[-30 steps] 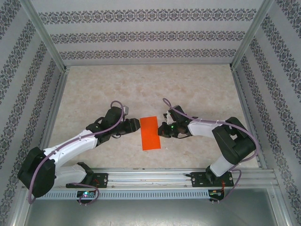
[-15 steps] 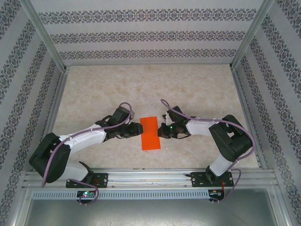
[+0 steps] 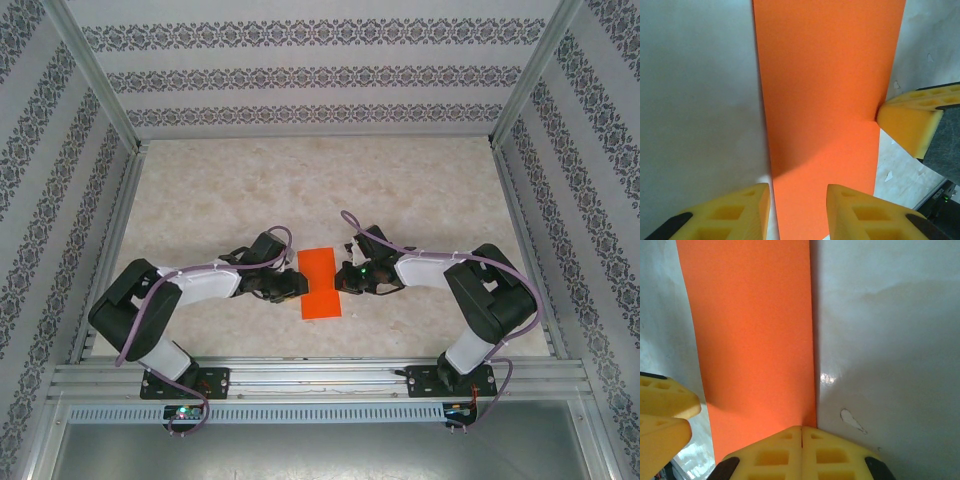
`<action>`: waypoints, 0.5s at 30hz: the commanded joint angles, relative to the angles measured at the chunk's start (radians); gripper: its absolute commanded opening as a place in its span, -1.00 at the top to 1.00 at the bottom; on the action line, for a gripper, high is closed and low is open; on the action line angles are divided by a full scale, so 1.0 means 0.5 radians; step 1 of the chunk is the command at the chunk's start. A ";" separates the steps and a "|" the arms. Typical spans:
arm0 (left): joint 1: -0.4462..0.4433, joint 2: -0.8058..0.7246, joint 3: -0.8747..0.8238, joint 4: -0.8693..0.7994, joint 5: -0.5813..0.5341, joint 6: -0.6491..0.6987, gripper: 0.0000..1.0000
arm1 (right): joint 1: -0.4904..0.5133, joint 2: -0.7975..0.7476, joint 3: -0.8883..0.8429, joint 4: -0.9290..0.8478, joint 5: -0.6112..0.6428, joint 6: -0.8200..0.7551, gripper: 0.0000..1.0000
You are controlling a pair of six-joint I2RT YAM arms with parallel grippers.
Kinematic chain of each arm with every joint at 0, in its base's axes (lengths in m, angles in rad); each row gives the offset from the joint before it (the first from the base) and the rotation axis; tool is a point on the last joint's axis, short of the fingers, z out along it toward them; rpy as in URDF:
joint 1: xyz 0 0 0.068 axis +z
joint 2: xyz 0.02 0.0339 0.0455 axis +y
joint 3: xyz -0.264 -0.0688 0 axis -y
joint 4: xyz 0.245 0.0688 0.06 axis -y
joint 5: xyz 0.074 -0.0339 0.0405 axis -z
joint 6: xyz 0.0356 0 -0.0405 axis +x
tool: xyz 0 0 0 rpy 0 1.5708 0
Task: Fold a paper plane with a square sheet of paper (fold left side to right side)
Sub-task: Third fold the triangle at the center of the table.
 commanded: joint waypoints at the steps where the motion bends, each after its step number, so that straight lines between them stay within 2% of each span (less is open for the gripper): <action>1: -0.006 0.062 0.041 0.096 0.071 -0.030 0.33 | 0.026 0.044 -0.011 -0.140 0.154 -0.020 1.00; 7: -0.007 0.132 0.012 0.226 0.125 -0.062 0.44 | 0.026 0.056 -0.002 -0.152 0.154 -0.036 1.00; 15: -0.007 0.089 -0.035 0.350 0.110 -0.131 0.44 | 0.026 0.057 -0.002 -0.152 0.154 -0.040 1.00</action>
